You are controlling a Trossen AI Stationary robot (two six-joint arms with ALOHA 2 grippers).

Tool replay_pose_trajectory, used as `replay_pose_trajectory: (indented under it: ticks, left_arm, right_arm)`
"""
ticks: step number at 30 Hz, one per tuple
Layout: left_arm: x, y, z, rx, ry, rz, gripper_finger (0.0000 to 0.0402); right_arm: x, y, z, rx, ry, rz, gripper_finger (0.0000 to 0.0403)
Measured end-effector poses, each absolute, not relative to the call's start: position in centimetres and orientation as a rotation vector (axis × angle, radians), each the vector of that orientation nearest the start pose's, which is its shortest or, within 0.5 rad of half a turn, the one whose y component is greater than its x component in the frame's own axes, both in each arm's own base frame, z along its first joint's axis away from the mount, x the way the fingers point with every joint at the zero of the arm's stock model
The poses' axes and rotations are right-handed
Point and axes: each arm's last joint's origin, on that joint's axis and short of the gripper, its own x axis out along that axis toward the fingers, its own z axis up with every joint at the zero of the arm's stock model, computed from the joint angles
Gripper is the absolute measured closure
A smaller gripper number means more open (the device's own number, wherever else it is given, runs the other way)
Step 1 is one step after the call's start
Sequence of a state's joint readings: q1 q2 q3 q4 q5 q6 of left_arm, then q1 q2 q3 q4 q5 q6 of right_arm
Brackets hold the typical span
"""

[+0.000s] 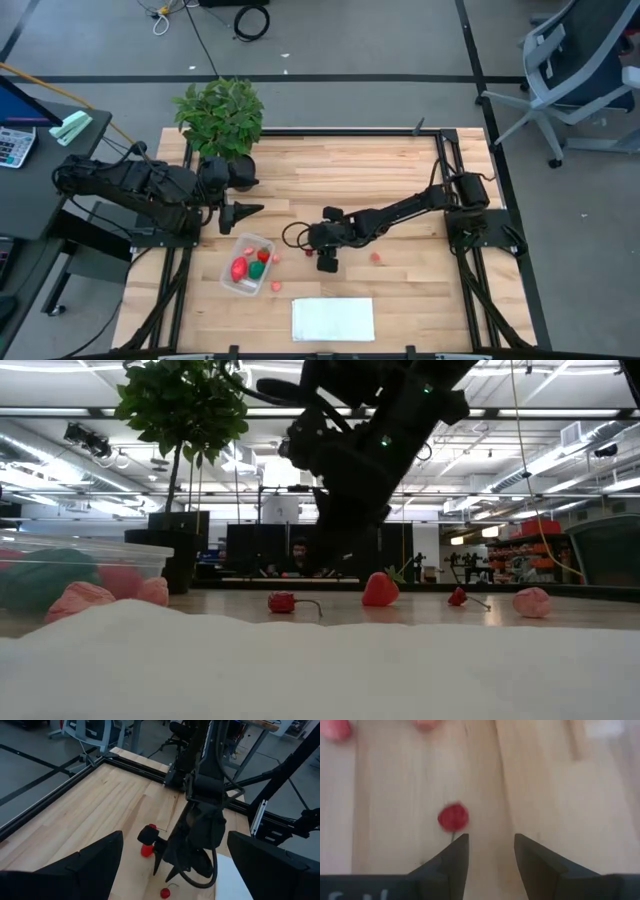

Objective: Pick and placing Produce into tupperware
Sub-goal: Put the red cherry into the transparent bin

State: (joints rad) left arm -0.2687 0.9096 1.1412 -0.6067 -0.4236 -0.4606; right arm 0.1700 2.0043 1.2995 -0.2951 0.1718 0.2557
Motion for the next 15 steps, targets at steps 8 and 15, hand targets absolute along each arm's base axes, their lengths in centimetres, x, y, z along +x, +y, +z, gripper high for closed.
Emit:
replay_pose_trajectory:
  ticks: [8, 15]
  left_arm:
    - [16.7, -3.3, 39.2, -0.327, 0.311, 0.232, 0.0037]
    - [16.7, -3.3, 39.2, -0.327, 0.312, 0.232, 0.0037]
  right_arm:
    - [40.1, 7.8, 13.8, 0.053, 1.007, -0.151, 0.0238]
    - [40.1, 7.6, 13.9, 0.126, 0.985, -0.223, 0.0238]
